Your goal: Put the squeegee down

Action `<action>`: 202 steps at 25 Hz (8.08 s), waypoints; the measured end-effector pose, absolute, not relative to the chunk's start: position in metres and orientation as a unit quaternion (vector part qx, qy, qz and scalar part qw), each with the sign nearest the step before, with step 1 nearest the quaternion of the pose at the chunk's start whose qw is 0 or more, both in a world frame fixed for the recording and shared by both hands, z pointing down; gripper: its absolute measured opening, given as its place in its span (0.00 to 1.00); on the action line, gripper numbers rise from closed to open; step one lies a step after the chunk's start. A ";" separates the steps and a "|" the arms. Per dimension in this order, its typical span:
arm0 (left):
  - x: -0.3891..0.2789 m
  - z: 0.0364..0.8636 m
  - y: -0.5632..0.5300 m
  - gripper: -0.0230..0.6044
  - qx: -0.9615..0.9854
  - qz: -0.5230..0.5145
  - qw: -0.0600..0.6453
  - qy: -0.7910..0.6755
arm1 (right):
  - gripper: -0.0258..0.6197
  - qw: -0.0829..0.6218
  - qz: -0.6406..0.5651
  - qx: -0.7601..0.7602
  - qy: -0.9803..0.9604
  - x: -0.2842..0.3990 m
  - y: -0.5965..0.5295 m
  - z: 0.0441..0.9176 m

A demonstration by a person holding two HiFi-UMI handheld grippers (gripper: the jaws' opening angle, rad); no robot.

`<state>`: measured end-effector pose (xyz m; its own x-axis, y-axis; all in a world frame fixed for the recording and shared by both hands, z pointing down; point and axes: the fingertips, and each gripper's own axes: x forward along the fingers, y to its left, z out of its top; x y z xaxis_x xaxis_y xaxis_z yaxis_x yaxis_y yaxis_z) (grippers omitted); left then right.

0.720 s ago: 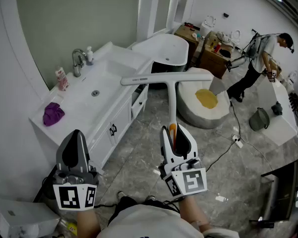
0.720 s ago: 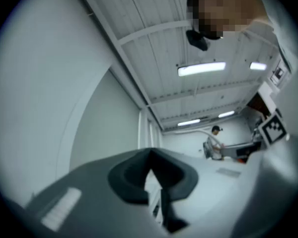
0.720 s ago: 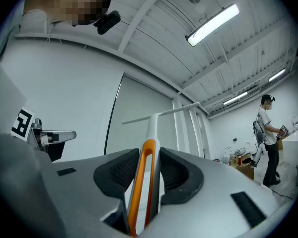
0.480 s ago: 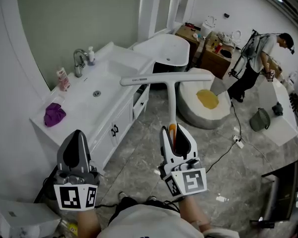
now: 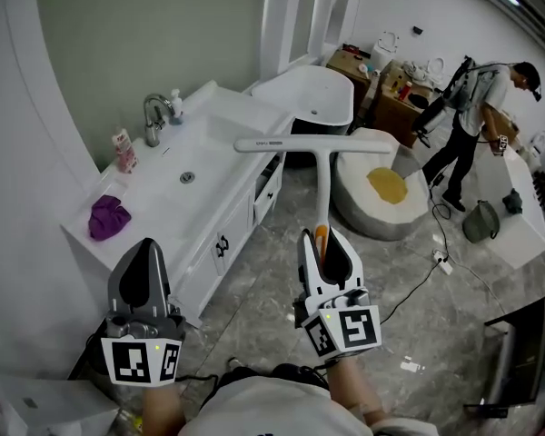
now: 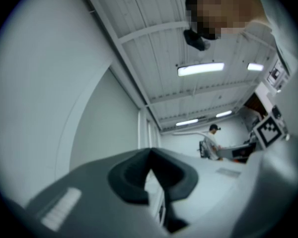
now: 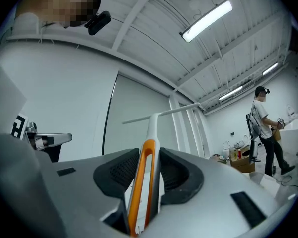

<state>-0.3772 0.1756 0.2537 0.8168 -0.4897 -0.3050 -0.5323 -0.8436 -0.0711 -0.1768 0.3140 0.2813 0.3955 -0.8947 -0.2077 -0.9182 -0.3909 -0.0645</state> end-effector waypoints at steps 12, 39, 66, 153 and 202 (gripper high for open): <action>-0.371 0.264 0.124 0.05 -0.953 0.138 0.061 0.263 | 0.24 0.064 0.073 -0.838 0.537 -0.173 0.272 0.288; -0.162 0.239 -0.016 0.05 -0.935 0.162 0.080 0.305 | 0.24 0.070 0.090 -0.801 0.588 0.041 0.108 0.269; -0.031 0.251 -0.154 0.05 -0.940 0.142 0.079 0.300 | 0.24 0.077 0.046 -0.796 0.598 0.159 -0.032 0.286; -0.026 0.309 -0.253 0.05 -0.748 0.039 0.073 0.658 | 0.24 -0.243 -0.305 -0.465 0.795 0.240 -0.411 0.631; -0.063 0.269 -0.151 0.05 -0.836 0.096 0.094 0.532 | 0.04 -0.077 -0.026 -0.624 0.777 0.212 -0.193 0.373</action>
<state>-0.0628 -0.1512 0.2686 0.4150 -0.8719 -0.2601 -0.9079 -0.4155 -0.0558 0.2118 -0.1930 0.3726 -0.2087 -0.9660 0.1526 -0.9740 0.2193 0.0560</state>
